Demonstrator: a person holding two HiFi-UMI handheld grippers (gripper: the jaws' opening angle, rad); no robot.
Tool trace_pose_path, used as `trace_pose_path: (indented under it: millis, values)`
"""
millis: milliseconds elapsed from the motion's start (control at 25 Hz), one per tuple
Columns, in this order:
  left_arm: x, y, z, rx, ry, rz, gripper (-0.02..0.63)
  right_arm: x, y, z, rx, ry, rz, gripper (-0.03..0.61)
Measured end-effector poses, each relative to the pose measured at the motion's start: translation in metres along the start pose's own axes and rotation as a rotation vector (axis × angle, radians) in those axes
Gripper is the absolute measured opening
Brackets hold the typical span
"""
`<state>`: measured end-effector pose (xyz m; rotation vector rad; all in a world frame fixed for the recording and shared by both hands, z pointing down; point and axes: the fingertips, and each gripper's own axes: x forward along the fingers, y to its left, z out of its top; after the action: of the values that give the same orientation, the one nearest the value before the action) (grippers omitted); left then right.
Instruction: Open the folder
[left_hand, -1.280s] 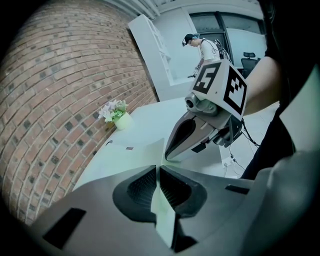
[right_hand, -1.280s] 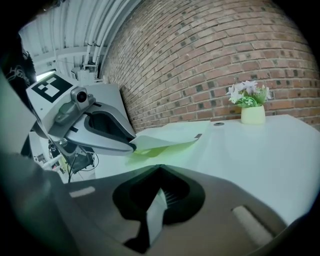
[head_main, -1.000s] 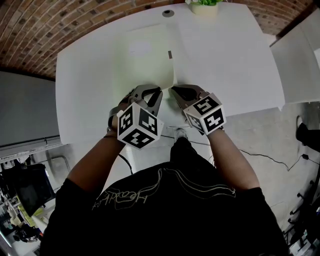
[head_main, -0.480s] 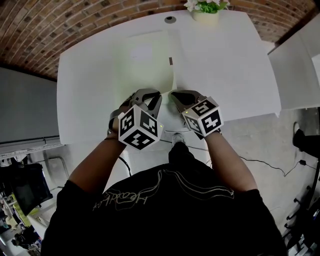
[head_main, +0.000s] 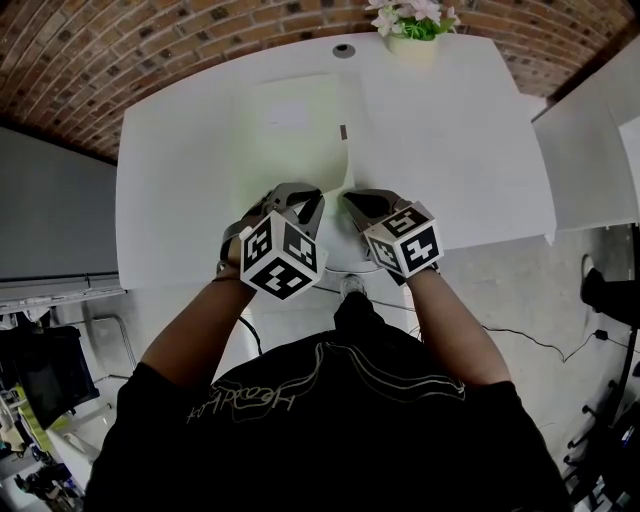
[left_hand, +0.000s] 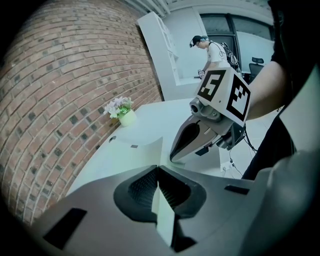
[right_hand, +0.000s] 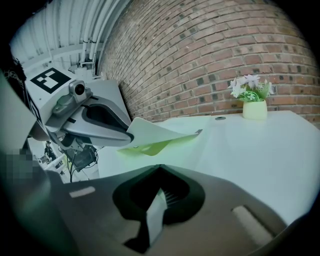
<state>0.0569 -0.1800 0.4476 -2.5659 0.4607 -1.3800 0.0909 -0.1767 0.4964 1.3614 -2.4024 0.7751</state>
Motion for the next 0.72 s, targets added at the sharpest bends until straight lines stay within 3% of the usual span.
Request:
trace_pose_path:
  millis: [720]
  values:
    - [-0.0048, -0.0007, -0.0016, -0.022, 0.01, 0.01, 0.011, 0.0004, 0.0021, -0.0033, -0.022, 0.044, -0.003, 0.001]
